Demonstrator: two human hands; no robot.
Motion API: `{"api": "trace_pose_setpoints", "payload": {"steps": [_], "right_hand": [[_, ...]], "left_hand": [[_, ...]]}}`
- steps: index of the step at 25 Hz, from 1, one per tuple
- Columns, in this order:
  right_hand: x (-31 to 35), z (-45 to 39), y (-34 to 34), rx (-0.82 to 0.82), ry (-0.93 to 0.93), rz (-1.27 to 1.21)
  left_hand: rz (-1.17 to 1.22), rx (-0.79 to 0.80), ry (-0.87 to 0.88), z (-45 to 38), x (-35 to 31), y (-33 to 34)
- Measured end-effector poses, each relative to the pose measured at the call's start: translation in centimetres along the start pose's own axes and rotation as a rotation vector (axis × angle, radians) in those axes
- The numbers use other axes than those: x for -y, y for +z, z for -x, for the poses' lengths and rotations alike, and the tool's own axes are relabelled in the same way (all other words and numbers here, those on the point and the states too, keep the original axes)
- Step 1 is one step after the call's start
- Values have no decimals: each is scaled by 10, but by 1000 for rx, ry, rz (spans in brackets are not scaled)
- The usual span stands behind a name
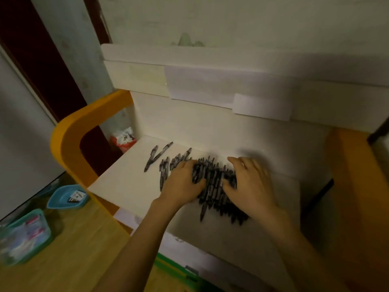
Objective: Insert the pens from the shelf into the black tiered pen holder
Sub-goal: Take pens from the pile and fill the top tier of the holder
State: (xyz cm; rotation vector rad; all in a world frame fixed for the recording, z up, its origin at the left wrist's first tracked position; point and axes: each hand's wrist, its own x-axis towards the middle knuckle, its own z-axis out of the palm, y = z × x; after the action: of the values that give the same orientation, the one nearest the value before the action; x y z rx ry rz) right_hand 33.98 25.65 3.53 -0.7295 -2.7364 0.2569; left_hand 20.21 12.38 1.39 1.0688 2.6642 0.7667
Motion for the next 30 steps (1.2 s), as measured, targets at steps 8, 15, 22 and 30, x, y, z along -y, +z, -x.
{"api": "trace_pose_setpoints", "payload": {"steps": [8,15,22,30], "right_hand": [[-5,-4,10,41,137,68],[0,-15,22,86,214,70],[5,-25,32,93,238,67],[4,-35,40,84,246,81]], "left_hand": [[-182,211,-189,-60,20,42],[-251,276,-166,-80,21,47],[-200,334,-191,-94,15,55],[-111,272,-85,-95,19,61]]}}
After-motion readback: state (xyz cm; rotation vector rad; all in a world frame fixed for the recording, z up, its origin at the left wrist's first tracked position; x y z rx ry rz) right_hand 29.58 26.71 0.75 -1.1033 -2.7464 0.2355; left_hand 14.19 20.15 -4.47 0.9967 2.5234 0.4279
